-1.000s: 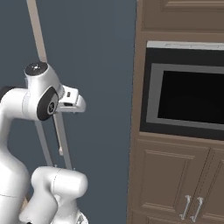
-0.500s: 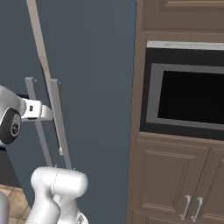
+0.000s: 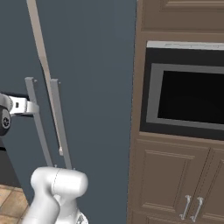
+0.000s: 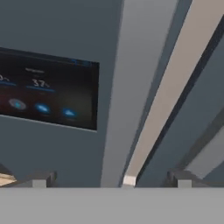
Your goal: Open the freezer door, pick up the ice cube tray from the freezer, and place it on the dining counter.
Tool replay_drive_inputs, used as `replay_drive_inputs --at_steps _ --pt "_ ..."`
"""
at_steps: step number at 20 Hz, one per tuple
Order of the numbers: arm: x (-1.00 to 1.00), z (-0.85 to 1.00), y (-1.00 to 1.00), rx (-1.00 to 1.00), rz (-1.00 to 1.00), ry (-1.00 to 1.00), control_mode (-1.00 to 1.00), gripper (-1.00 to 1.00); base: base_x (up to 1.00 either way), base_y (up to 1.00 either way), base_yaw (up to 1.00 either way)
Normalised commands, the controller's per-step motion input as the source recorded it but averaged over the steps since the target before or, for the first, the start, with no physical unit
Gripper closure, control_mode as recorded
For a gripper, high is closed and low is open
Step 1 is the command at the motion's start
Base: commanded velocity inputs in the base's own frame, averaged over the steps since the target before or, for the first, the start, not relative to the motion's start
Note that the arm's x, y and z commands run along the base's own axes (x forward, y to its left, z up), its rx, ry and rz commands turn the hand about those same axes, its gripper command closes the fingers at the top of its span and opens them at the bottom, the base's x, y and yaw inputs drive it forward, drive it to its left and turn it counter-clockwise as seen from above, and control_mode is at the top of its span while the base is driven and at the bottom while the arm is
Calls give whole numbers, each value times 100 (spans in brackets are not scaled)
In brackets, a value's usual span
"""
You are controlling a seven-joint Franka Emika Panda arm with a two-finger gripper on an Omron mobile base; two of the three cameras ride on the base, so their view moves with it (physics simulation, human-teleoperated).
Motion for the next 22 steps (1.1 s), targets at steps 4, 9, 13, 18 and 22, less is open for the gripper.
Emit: replay_drive_inputs --at_steps 4,9,13,18,22 --pt "59 -23 10 0 0 -4 -100 -100 0 0 0" --pt "46 -30 0 2 0 -2 -100 -100 0 0 0" --pt "62 -34 0 0 0 0 -100 -100 0 0 0" --pt "67 -20 0 0 0 0 -100 -100 0 0 0" --pt "69 -18 0 0 0 0 -100 -100 0 0 0"
